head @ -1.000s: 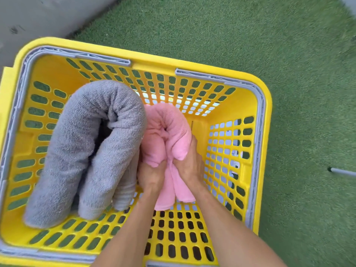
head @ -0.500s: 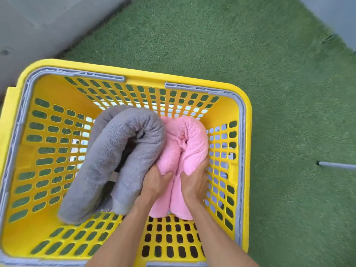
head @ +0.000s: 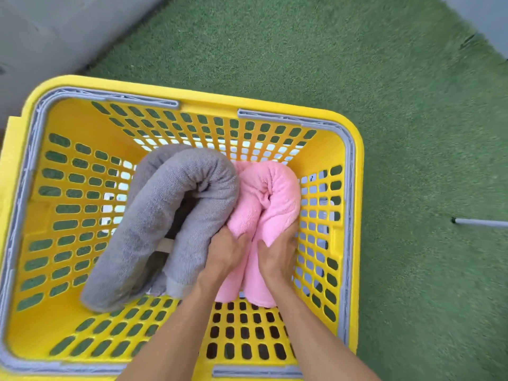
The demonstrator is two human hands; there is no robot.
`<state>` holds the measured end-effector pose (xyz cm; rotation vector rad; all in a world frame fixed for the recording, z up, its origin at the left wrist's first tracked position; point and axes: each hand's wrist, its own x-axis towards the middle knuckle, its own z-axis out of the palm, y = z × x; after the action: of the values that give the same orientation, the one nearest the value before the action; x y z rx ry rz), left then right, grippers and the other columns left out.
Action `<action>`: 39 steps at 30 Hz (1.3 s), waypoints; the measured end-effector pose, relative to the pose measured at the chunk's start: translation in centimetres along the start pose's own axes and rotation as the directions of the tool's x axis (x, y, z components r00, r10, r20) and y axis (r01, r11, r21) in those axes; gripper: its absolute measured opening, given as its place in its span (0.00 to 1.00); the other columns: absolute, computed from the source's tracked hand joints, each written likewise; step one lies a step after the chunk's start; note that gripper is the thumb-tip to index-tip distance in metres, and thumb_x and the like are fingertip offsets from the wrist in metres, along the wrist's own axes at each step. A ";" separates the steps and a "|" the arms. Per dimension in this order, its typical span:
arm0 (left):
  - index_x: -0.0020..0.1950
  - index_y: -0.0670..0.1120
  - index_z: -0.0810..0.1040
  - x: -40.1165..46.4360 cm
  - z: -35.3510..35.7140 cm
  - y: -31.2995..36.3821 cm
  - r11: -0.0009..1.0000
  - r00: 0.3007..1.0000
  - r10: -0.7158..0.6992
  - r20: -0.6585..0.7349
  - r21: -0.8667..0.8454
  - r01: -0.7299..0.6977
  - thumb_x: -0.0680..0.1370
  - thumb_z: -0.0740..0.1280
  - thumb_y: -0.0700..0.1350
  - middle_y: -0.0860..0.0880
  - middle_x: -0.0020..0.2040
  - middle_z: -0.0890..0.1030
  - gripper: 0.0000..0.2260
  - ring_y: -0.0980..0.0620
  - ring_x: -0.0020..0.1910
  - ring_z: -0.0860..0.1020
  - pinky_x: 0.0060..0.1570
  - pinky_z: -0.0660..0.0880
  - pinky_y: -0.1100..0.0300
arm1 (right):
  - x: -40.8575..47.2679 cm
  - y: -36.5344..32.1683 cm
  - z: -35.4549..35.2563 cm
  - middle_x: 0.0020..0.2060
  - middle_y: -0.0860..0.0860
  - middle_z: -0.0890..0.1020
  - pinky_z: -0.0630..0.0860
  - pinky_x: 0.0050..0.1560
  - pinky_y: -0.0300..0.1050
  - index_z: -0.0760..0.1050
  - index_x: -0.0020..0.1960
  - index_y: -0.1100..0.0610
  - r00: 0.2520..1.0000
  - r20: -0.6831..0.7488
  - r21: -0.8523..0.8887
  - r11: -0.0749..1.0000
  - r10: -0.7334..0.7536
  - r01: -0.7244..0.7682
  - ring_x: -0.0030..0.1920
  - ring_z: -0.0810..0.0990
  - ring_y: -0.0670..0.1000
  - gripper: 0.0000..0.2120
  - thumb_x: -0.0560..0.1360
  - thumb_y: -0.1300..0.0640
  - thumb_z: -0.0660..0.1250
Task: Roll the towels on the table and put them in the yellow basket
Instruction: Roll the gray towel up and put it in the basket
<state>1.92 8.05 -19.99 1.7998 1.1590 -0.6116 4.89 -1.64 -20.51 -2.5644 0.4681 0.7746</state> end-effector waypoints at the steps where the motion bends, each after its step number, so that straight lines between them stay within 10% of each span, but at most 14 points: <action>1: 0.64 0.35 0.71 -0.8 0.1 -0.3 0.999 0.999 0.020 -0.036 -0.026 -0.021 0.76 0.66 0.49 0.34 0.62 0.77 0.22 0.37 0.62 0.75 0.60 0.70 0.51 | -0.6 0.3 -0.2 0.68 0.62 0.68 0.71 0.63 0.55 0.42 0.78 0.55 0.999 -0.026 0.000 0.999 -0.047 0.047 0.66 0.71 0.62 0.44 0.74 0.55 0.70; 8: 0.61 0.38 0.65 -2.9 -0.1 -0.9 0.992 0.973 0.012 -0.231 -0.122 -0.041 0.80 0.60 0.45 0.34 0.58 0.76 0.14 0.34 0.56 0.75 0.55 0.72 0.45 | -1.6 0.4 -1.3 0.68 0.57 0.69 0.71 0.64 0.56 0.45 0.78 0.51 0.929 -0.186 -0.100 0.947 -0.319 0.305 0.67 0.69 0.58 0.42 0.74 0.60 0.68; 15: 0.62 0.36 0.66 -0.5 0.7 -0.6 0.996 0.987 -0.043 -0.156 0.064 0.054 0.77 0.64 0.47 0.33 0.60 0.74 0.19 0.32 0.60 0.73 0.58 0.69 0.44 | 0.4 0.8 0.0 0.77 0.56 0.50 0.62 0.72 0.55 0.31 0.76 0.49 0.969 0.169 0.029 0.984 -0.180 0.178 0.75 0.58 0.60 0.49 0.75 0.53 0.68; 22: 0.59 0.40 0.71 -3.4 -1.2 -2.5 0.992 0.986 0.112 -0.127 0.068 -0.103 0.77 0.65 0.47 0.38 0.54 0.78 0.15 0.37 0.53 0.77 0.50 0.73 0.49 | -2.9 1.9 -1.0 0.73 0.57 0.59 0.67 0.68 0.58 0.42 0.78 0.48 0.974 0.066 -0.002 0.977 -0.215 0.215 0.71 0.62 0.59 0.41 0.75 0.51 0.66; 29: 0.66 0.45 0.72 -6.1 -11.6 -5.5 0.866 0.705 0.466 -0.535 0.440 -0.238 0.76 0.69 0.45 0.42 0.61 0.73 0.19 0.42 0.58 0.69 0.57 0.67 0.50 | -6.5 -2.8 -1.0 0.57 0.50 0.72 0.74 0.58 0.45 0.64 0.71 0.49 0.906 0.044 0.178 0.896 -0.421 0.407 0.56 0.73 0.49 0.26 0.75 0.48 0.67; 34: 0.76 0.46 0.53 -1.7 -14.2 -8.5 0.944 0.886 0.267 -0.379 0.287 -0.162 0.71 0.74 0.48 0.37 0.66 0.68 0.40 0.37 0.63 0.70 0.60 0.71 0.42 | -8.6 -6.6 4.6 0.64 0.52 0.77 0.72 0.64 0.44 0.50 0.76 0.47 0.903 0.267 0.395 0.893 -0.336 0.216 0.61 0.77 0.50 0.43 0.69 0.44 0.71; 39: 0.72 0.49 0.55 1.2 -14.5 -9.5 0.986 0.914 0.154 -0.375 0.124 -0.116 0.68 0.74 0.55 0.41 0.58 0.77 0.40 0.37 0.54 0.78 0.46 0.76 0.47 | -9.3 -7.6 9.8 0.69 0.58 0.71 0.70 0.65 0.48 0.37 0.77 0.46 0.964 0.123 0.434 0.886 -0.238 0.164 0.66 0.73 0.57 0.58 0.62 0.54 0.75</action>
<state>-6.80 22.85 -17.78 2.1296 1.2617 -0.2405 -3.54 11.32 -20.25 -2.0828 0.2700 0.7217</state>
